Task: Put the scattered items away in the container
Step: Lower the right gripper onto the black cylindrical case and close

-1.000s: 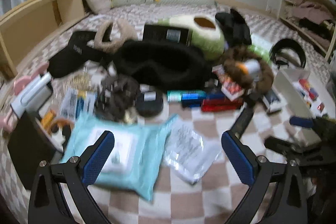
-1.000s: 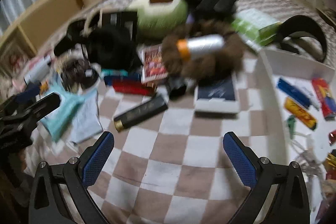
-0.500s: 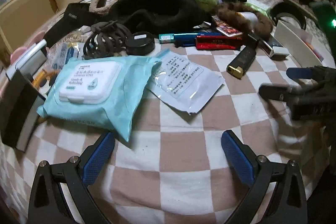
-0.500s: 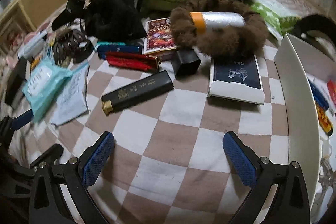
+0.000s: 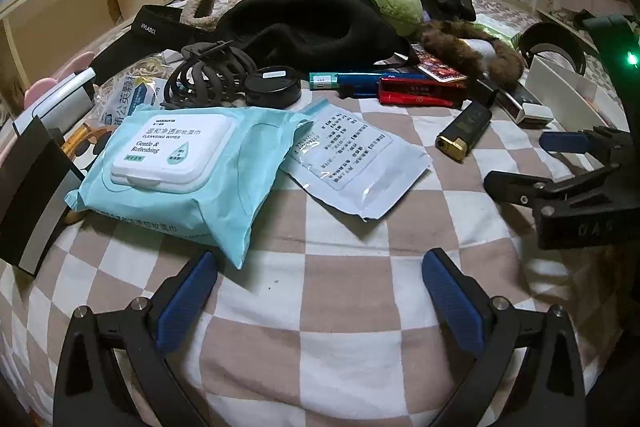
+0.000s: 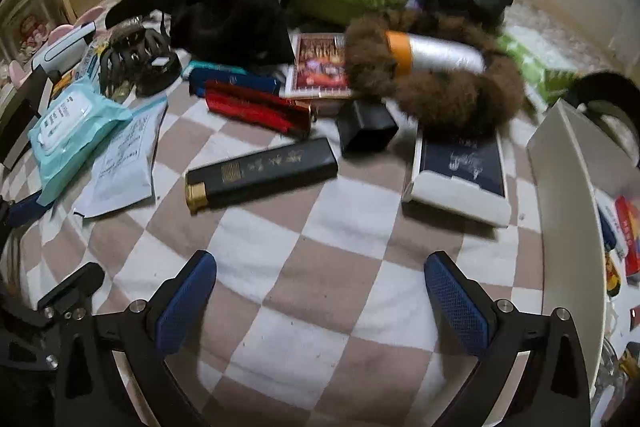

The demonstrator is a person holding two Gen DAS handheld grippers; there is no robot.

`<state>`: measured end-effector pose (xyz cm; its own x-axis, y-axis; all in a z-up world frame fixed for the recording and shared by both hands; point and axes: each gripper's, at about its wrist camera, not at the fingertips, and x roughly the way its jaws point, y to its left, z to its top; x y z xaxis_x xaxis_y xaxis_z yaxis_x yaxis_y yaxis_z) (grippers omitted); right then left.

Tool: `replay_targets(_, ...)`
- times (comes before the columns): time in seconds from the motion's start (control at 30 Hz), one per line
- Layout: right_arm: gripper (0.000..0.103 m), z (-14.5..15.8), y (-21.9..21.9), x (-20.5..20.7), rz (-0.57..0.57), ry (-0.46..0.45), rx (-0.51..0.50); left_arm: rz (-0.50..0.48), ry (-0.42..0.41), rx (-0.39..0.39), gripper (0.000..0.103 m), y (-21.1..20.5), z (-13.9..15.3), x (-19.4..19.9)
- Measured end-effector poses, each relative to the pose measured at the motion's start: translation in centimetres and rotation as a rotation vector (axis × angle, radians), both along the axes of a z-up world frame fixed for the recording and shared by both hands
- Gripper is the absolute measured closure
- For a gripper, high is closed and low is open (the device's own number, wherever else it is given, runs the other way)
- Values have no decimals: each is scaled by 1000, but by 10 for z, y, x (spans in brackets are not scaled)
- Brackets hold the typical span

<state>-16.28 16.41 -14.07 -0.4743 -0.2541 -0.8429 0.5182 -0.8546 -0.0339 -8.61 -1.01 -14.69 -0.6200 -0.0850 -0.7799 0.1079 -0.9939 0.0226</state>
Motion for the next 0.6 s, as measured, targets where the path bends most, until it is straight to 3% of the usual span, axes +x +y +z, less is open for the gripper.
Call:
replay_targets(0.33, 0, -1, -3, -19, 104, -25, -118, -19, 12, 50, 0, -3, 6, 0)
replay_targets(0.6, 0, 6, -26, -20, 209, -2, -117, -31, 48, 135, 0, -12, 17, 3)
